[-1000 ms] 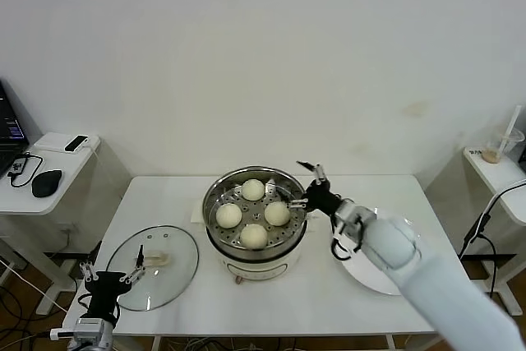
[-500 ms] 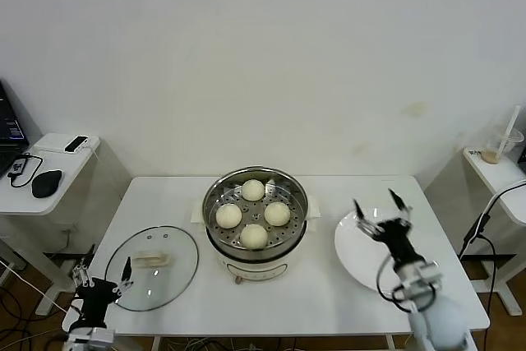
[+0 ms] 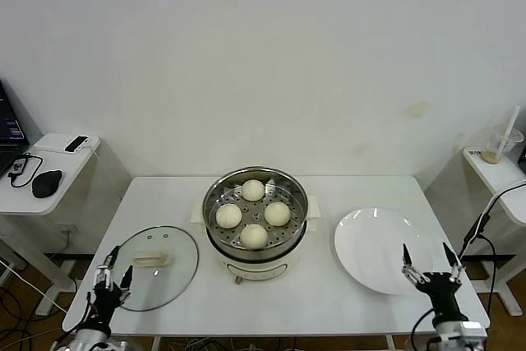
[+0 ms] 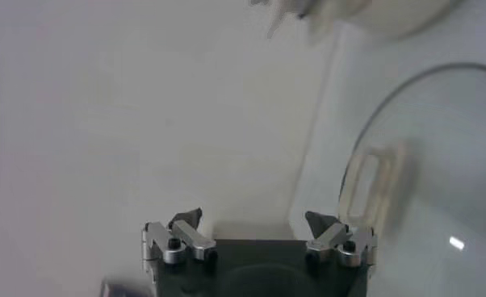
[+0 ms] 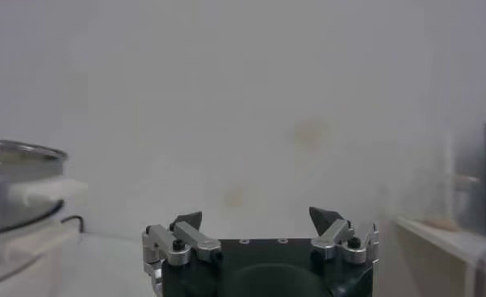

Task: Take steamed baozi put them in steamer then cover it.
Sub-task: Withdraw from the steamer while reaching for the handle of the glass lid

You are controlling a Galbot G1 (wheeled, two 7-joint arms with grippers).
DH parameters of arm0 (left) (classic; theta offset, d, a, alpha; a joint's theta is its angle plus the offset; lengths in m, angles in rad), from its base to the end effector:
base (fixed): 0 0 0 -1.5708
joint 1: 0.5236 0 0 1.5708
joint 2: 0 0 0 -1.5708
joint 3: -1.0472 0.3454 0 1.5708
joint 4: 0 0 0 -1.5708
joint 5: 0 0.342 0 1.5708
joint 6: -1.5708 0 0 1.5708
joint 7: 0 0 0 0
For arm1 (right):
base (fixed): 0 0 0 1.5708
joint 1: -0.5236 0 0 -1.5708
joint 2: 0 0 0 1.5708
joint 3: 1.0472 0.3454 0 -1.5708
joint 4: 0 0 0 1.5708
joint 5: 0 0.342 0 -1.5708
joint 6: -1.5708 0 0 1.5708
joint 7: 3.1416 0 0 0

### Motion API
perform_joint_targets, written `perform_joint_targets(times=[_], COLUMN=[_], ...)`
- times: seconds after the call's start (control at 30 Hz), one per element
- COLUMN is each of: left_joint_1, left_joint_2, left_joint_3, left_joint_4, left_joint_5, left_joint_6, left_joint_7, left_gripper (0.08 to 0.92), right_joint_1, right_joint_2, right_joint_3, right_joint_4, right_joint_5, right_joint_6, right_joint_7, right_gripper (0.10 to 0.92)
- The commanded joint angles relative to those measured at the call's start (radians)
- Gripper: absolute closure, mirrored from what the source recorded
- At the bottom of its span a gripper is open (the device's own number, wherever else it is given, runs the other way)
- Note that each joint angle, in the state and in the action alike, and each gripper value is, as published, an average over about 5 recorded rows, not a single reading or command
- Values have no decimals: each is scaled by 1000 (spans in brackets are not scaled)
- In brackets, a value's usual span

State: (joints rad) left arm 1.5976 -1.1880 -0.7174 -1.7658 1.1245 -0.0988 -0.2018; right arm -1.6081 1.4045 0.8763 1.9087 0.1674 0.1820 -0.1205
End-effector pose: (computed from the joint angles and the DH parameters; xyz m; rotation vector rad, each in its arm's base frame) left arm 0.1578 0.1642 -0.3723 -0.0860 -2.2006 -2.1373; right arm 0.1445 -0.1483 -0.3392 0.1978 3.1235 -0.2484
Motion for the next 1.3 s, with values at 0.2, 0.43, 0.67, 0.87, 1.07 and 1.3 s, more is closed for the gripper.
perform_joint_targets(times=[0.2,0.43,0.67,0.87,1.07,1.3], left_joint_1=[-171,-249,-285,-316,-351,-357], left_joint_2=[28,40,50,53,51,53], left_joint_3=[142,159,159,165,172,180], left_joint_4=[179,236,278,311,344,352], left_joint_5=[174,159,147,135,123,103], left_joint_6=[6,18,26,30,36,40], left_joint_7=[25,33,36,39,39,43], left_gripper=[177,177,177,177,177,251], right_joint_1=[-94,-106,-105,-101,-102,-101], right_joint_2=[48,57,58,63,67,71], right_joint_3=[120,141,142,133,132,127], right_joint_4=[37,32,30,22,19,16], right_joint_5=[-3,-14,-13,-14,-16,-21], right_joint_6=[17,26,22,21,21,19], right_joint_7=[1,-1,-5,-8,-8,-10], right_gripper=[203,203,203,203,203,203])
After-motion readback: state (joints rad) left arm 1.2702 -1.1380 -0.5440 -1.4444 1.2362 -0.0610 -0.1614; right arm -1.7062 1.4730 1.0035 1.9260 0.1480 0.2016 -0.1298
